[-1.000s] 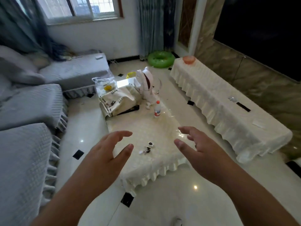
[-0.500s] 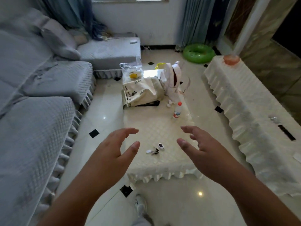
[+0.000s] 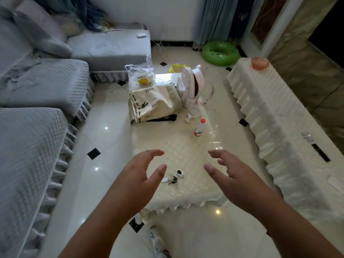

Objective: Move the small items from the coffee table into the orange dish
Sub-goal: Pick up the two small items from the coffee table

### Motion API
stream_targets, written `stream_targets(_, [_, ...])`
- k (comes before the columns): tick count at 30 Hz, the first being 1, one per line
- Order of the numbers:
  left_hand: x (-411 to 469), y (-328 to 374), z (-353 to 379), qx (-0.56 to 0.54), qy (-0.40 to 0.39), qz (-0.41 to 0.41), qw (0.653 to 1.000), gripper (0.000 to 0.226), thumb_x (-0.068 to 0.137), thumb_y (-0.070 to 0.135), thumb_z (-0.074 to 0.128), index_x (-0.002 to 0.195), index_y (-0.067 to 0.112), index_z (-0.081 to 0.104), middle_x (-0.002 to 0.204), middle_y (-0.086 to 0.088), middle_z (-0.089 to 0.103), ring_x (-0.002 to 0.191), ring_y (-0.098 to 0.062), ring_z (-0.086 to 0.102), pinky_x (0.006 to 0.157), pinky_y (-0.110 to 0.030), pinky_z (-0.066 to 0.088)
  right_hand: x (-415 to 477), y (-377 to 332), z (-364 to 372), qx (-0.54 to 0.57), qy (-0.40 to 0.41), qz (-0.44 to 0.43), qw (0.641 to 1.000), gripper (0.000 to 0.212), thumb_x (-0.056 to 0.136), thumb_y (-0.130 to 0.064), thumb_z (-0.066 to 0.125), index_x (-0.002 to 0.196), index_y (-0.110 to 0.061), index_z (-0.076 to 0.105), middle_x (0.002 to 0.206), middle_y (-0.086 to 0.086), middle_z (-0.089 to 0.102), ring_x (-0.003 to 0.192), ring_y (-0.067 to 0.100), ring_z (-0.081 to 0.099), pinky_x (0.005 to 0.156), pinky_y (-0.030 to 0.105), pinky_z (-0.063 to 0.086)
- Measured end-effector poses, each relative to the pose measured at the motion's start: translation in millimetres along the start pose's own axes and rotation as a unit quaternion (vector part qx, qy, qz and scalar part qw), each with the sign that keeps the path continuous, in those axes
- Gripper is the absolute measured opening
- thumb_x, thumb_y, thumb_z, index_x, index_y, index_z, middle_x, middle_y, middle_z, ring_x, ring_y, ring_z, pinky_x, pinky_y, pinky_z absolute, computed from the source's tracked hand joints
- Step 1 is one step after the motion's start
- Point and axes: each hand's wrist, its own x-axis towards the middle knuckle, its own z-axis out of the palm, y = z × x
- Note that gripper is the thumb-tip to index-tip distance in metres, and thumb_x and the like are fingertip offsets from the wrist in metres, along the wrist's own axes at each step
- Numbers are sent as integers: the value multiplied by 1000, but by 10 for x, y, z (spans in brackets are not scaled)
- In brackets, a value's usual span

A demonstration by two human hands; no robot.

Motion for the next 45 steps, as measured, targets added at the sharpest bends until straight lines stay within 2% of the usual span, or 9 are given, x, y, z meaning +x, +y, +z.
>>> stream_targets(4, [313,-247,54,36,-19,-7,999,43,87,59,45,130,49,42,121,30,39,109,8,41,91,-25,40,262,97,178,-6,16,6,1000,53,84,-64,45,133,-44,42,135,-20,47,90,-3,55,84,27,44])
stream_targets(9, [597,-514,231,35,-38,-41,998,45,85,64,43,128,51,41,124,31,41,104,13,44,86,-23,41,609,356,358,-14,0,21,1000,50,88,-59,47,135,-40,43,134,-19,47,86,-3,52,81,24,39])
stream_targets(12, [797,-658,422,36,-48,-72,996,46,85,63,44,129,50,41,130,26,45,97,12,48,86,-25,44,881,524,471,7,-34,31,999,48,88,-57,48,133,-38,45,135,-15,48,99,0,53,87,26,44])
stream_targets(15, [1073,-814,664,53,-35,-102,993,45,87,57,46,130,45,43,135,19,49,112,1,50,94,-33,46,1247,665,567,5,-64,26,998,47,88,-55,51,131,-36,47,133,-14,49,109,0,51,87,26,45])
stream_targets(24, [1638,-1768,1575,51,-33,-204,977,40,88,49,49,126,36,51,120,15,54,97,3,54,85,-29,50,2392,1468,1299,-27,-111,13,993,30,88,-47,57,116,-35,57,114,-17,60,97,-2,56,79,25,48])
stream_targets(28, [1817,-2330,2031,78,-38,-233,969,38,89,42,49,126,31,53,118,10,53,102,-5,54,88,-34,48,2673,2001,1886,-48,-125,21,991,24,88,-47,56,110,-37,60,109,-17,60,93,0,57,75,24,46])
stream_targets(34, [2051,-3026,2742,110,-61,-246,961,37,90,40,47,125,32,52,125,8,52,115,-12,48,95,-39,42,2943,2730,2840,-139,-149,20,979,35,86,-42,56,118,-29,62,119,-10,56,109,12,51,85,30,46])
stream_targets(38, [2113,-3313,3096,95,-76,-259,958,37,89,40,46,124,32,53,122,7,53,109,-14,51,91,-39,45,3077,3009,3340,-219,-158,10,963,36,83,-42,55,118,-37,59,119,-13,55,109,15,49,82,32,43])
stream_targets(45, [2130,-3657,3381,64,-71,-257,962,30,89,36,46,117,33,56,114,10,55,107,-9,50,90,-37,45,3175,3320,4047,-288,-176,-10,941,52,80,-21,47,125,-46,51,118,-11,54,107,19,47,77,35,31])
